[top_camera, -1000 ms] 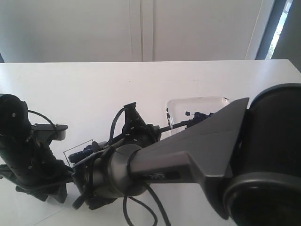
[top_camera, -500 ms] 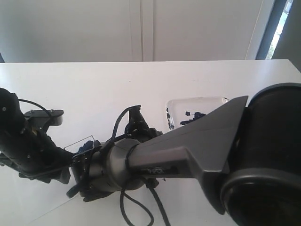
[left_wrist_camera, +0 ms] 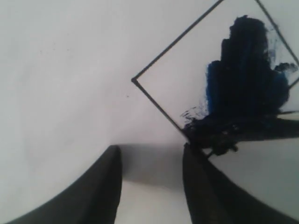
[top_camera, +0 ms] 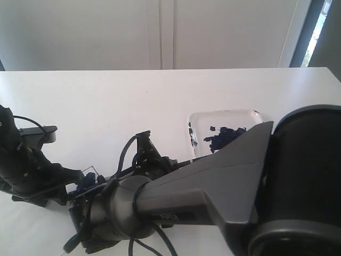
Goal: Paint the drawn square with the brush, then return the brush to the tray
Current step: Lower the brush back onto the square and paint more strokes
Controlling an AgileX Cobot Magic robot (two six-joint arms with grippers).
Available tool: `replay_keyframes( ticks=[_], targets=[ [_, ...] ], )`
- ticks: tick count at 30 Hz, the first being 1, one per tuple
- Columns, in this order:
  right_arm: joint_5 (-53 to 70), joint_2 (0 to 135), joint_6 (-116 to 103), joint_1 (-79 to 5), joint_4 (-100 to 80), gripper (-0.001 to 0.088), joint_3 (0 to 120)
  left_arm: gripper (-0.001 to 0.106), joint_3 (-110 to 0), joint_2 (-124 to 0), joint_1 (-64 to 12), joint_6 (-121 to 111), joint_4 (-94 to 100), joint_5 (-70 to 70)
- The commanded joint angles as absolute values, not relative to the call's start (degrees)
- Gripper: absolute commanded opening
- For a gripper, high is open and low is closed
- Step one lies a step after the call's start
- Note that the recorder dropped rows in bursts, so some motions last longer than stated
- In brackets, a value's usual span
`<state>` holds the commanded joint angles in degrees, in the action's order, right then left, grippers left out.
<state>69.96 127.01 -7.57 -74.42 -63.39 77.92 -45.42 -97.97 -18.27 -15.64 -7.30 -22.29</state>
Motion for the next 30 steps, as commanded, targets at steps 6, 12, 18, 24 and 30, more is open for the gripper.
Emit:
replay_keyframes(
  ticks=[6,12,18,24,30],
  targets=[
    [69.96,126.75,-6.75,-73.58,-63.89,0.0,77.92,0.048,-45.29,-98.1,-18.27,-15.35,-5.13,-25.87],
    [69.96,126.75,-6.16,-72.96,-67.72,0.0,78.05,0.048,-45.3,-98.1,-18.27,-14.28,-5.54,-26.16],
    [69.96,126.75,-5.1,-70.95,-68.77,0.0,82.92,0.048,-45.3,-97.99,-18.4,-9.31,-11.59,-25.39],
    [69.96,130.21,-3.17,-70.22,-68.42,0.0,83.91,0.048,-45.07,-92.17,-18.4,-2.67,-18.39,-26.45],
    [69.96,131.05,-3.17,-70.22,-67.38,0.0,83.91,0.048,-41.73,-90.26,-18.4,-4.66,-18.39,-24.39]
  ],
)
